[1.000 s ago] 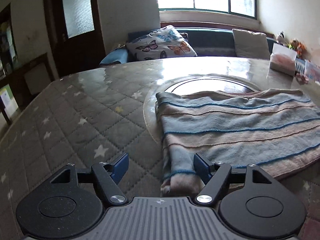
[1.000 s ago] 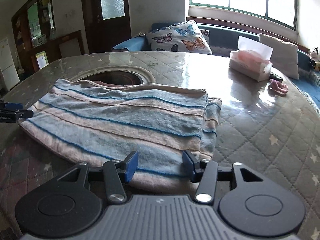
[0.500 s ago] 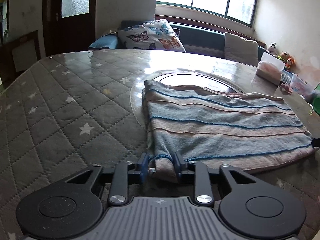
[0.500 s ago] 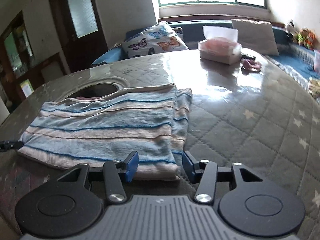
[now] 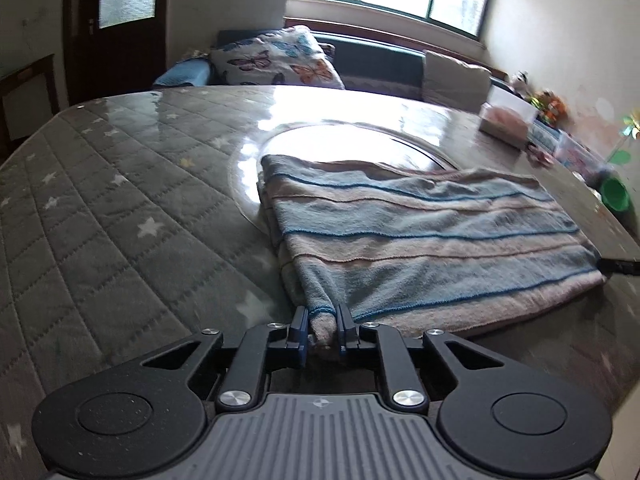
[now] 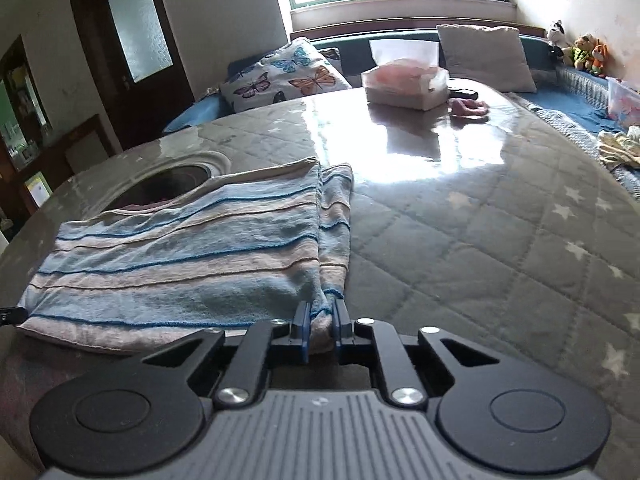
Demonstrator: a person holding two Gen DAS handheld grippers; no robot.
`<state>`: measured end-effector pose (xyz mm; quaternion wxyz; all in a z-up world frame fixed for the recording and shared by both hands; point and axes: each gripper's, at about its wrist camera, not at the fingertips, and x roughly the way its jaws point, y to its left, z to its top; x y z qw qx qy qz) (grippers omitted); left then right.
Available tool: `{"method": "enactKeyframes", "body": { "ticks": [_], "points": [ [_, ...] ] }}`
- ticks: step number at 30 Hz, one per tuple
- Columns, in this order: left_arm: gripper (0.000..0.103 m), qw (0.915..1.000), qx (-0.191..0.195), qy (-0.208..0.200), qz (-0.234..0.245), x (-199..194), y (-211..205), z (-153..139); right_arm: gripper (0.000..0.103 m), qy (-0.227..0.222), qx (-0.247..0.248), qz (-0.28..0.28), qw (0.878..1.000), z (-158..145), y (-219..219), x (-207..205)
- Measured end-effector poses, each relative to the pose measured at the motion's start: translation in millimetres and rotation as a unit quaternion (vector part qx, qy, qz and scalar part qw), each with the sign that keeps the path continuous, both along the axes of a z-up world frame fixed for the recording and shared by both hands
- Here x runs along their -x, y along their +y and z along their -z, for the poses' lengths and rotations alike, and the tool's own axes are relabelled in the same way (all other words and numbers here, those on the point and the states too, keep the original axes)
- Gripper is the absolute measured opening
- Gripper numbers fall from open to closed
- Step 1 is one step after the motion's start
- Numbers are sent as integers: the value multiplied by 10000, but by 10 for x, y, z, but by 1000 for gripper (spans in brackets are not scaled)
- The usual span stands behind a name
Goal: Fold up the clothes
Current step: 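Grasp the edge of the folded striped shirt with both tools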
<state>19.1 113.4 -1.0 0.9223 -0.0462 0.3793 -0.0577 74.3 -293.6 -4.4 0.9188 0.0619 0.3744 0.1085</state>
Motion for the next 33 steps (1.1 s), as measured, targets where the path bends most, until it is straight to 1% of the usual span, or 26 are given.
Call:
{"method": "enactKeyframes", "body": {
  "ticks": [5,8,9,11,13,14,15,17,22,28,31,33],
  "points": [
    [16,9995,75,76,294,253,-179,-5,10,77,175,143,9997,-21,-155,223],
    [17,9990,28,67,433,336,-241,-15,12,154,279,181,9993,-52,-218,330],
    [20,9989,13,61,455,336,-234,-25,14,129,326,178,9992,-78,-222,346],
    [22,9988,-17,40,492,336,-217,-49,18,68,423,171,9989,-133,-228,374],
    [29,9988,-53,-20,494,335,-197,-88,18,-33,464,140,9988,-193,-224,361],
    [31,9988,-75,-56,480,336,-187,-107,18,-85,473,118,9988,-227,-210,340],
    [37,9989,-105,-102,439,338,-177,-128,18,-159,502,76,9986,-264,-181,296],
    [39,9991,-124,-186,357,335,-142,-176,18,-251,502,-10,9984,-296,-128,215],
    [39,9992,-147,-326,172,266,-88,-248,18,-393,453,-285,9978,-292,75,-64],
    [37,9989,-115,-413,179,17,-172,-251,18,-360,412,-403,9977,-177,245,-451],
    [37,9993,-123,-317,177,-120,-216,-184,18,-253,430,-339,9982,-81,240,-582],
    [36,9995,-142,-228,189,-194,-229,-133,14,-177,442,-247,9986,-29,204,-637]
  ]
}}
